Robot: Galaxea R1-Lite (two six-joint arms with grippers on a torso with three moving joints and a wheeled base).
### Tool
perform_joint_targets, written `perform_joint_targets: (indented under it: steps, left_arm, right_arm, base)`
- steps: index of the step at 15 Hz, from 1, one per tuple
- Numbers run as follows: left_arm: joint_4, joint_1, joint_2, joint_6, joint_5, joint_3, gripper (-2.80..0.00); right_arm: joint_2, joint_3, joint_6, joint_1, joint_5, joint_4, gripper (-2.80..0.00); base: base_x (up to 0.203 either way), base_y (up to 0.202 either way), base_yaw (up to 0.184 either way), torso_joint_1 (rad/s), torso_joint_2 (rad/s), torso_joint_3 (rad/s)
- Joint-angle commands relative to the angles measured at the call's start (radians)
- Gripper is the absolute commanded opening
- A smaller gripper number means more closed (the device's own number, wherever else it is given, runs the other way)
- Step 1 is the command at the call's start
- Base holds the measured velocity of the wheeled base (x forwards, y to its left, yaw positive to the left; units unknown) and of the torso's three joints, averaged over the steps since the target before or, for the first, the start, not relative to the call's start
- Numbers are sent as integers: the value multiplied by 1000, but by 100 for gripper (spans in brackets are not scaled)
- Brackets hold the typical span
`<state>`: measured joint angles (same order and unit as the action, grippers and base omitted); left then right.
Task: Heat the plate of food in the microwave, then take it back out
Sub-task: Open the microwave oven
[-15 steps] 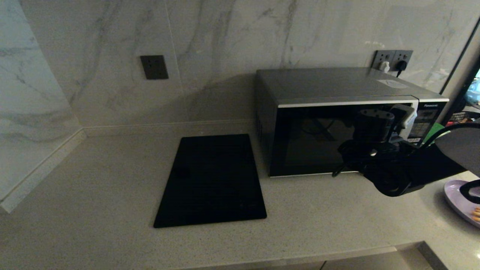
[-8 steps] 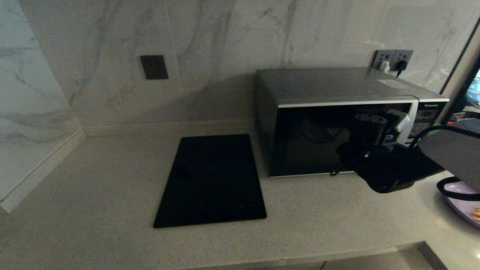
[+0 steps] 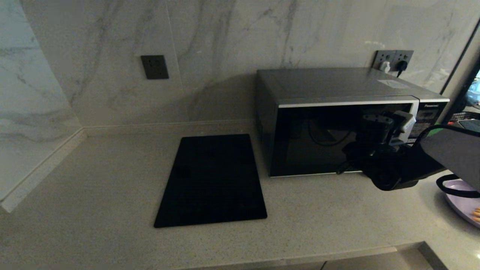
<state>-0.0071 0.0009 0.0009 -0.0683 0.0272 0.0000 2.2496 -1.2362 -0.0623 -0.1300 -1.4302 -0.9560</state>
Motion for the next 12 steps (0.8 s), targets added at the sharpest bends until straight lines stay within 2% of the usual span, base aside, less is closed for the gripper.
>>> perform_joint_targets:
  steps: [1,12]
  left_arm:
    - [-1,0,1,-1,0,0,-280]
    - [-1,-1,1,-1,0,-2,-280]
  right_arm:
    - [-1,-1,-1,13,-9,-6,0]
    - [-5,9,-1,12,-9,14,0]
  base:
    - [0,0,0,0,0,0]
    - [0,0,0,0,0,0]
